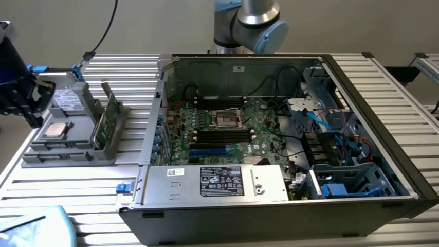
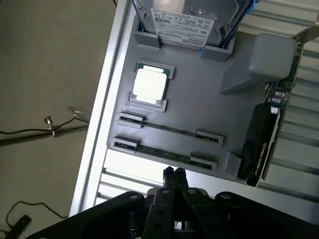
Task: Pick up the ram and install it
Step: 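Pick up the ram and move it above insertion slot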
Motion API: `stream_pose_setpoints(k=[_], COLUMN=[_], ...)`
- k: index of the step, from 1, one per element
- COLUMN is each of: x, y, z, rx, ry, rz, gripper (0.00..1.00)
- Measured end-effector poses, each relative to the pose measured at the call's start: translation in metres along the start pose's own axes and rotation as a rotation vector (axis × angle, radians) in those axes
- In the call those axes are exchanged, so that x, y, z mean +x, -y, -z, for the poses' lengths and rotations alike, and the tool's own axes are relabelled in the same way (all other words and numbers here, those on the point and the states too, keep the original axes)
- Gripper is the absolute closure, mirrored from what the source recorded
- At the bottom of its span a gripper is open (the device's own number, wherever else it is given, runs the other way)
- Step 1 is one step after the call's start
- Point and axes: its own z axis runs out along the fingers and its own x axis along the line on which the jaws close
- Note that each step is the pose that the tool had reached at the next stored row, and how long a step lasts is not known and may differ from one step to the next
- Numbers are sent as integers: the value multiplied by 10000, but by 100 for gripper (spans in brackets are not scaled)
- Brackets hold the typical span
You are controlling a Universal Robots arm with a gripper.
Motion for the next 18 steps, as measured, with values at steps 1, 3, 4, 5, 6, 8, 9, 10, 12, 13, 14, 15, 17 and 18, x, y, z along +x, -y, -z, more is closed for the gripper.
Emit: stream_pose_setpoints(k=[1, 3, 4, 5, 6, 8, 9, 10, 12, 13, 14, 15, 17, 18], x=[0, -1, -2, -2, -2, -2, -2, -2, -2, -2, -2, -2, -2, -2], y=[0, 1, 1, 1, 1, 1, 2, 2, 2, 1, 1, 1, 2, 1], z=[-5, -15, -19, -22, -25, -30, -31, -32, -33, -34, -35, -36, -36, -37], rx=[13, 38, 51, 63, 75, 100, 107, 112, 114, 110, 105, 100, 86, 77], ry=[-10, -27, -36, -45, -54, -72, -80, -86, -95, -98, -101, -104, -108, -109], rz=[177, 543, 732, 912, 1084, 1449, 1623, 1809, 2169, 2354, 2540, 2720, 3095, 3274], gripper=[89, 89, 89, 89, 89, 89, 89, 89, 89, 89, 89, 89, 89, 89])
